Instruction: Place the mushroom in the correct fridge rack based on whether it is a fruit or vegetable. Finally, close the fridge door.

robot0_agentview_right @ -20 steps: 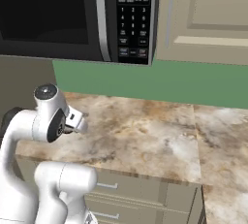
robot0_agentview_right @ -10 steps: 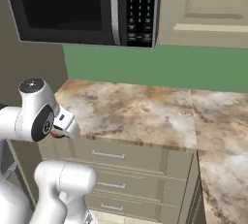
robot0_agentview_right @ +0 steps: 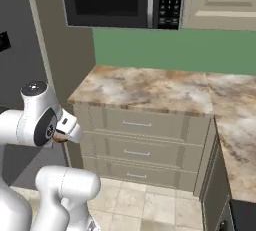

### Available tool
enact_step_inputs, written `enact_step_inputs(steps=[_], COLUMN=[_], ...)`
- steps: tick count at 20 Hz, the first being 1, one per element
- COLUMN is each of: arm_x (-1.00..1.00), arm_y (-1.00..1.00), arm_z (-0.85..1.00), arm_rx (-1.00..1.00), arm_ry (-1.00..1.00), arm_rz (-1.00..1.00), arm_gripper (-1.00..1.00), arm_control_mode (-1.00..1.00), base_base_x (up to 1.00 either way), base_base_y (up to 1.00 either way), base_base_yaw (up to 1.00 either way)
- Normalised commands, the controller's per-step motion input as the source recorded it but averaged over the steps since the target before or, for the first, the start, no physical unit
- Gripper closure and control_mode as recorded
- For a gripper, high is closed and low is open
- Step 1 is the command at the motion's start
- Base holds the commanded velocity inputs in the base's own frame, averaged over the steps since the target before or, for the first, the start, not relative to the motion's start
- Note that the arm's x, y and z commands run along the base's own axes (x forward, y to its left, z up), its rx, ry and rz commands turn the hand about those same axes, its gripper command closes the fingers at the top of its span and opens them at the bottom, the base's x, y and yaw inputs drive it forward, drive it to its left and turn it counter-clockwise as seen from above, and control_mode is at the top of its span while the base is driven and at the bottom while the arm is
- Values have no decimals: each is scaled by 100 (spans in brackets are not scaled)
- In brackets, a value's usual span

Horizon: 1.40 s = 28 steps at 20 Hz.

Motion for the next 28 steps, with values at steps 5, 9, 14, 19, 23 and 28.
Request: enact_step_inputs(steps=[5, 9, 14, 19, 23, 28], arm_x=[0, 0, 0, 0, 0, 0], arm_y=[0, 0, 0, 0, 0, 0], arm_z=[0, 0, 0, 0, 0, 0], arm_rx=[0, 0, 0, 0, 0, 0], arm_ry=[0, 0, 0, 0, 0, 0], arm_rz=[0, 0, 0, 0, 0, 0], arm_gripper=[100, 100, 100, 100, 100, 100], arm_control_mode=[100, 100, 100, 100, 100, 100], base_base_x=[-100, -100, -99, -54, -16, 68], base_base_y=[77, -4, 15, 77, 79, 93], base_base_yaw=[7, 1, 22, 57, 38, 9])
